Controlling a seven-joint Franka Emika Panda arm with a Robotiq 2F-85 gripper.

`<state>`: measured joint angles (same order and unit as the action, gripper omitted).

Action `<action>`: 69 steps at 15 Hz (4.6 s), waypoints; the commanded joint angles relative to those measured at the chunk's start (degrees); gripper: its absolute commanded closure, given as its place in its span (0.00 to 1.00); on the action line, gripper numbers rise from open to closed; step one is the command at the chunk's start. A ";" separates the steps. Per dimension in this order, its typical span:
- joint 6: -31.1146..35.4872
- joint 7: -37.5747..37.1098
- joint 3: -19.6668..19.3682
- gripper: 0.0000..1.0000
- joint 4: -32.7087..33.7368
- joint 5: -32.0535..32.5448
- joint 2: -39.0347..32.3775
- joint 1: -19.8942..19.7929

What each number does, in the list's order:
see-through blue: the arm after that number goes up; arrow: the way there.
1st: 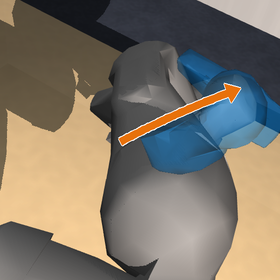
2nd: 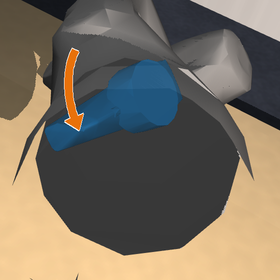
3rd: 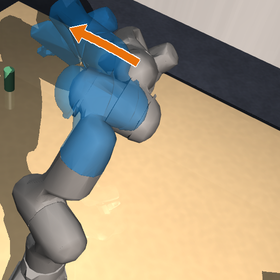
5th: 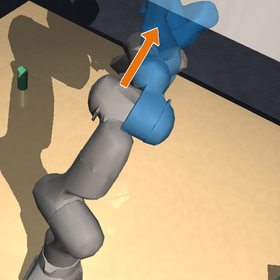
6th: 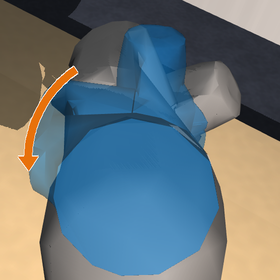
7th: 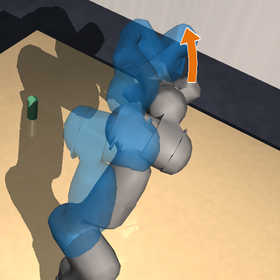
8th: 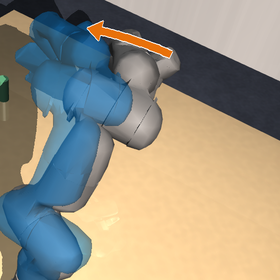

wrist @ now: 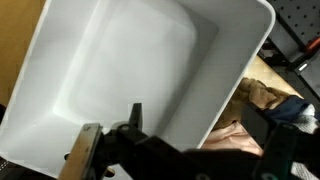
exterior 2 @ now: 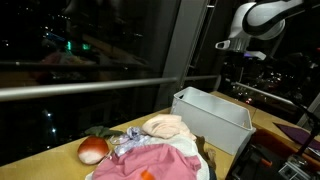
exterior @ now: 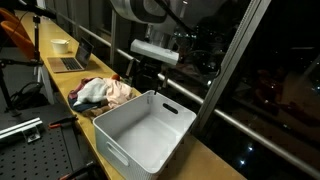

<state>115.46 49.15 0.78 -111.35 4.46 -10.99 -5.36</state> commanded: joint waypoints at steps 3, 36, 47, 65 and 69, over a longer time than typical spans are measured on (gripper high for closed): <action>-0.06 -0.92 -0.04 0.00 0.46 0.40 -1.06 0.94; -16.10 -31.05 9.69 0.77 61.11 9.27 -60.75 33.24; -18.84 -41.60 6.21 1.00 43.53 11.53 -37.83 32.10; -36.77 -33.25 1.38 1.00 26.00 23.69 2.07 16.34; -41.38 -25.25 0.73 1.00 28.33 26.69 7.94 11.86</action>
<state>77.05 18.27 1.35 -83.49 28.64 -7.61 9.17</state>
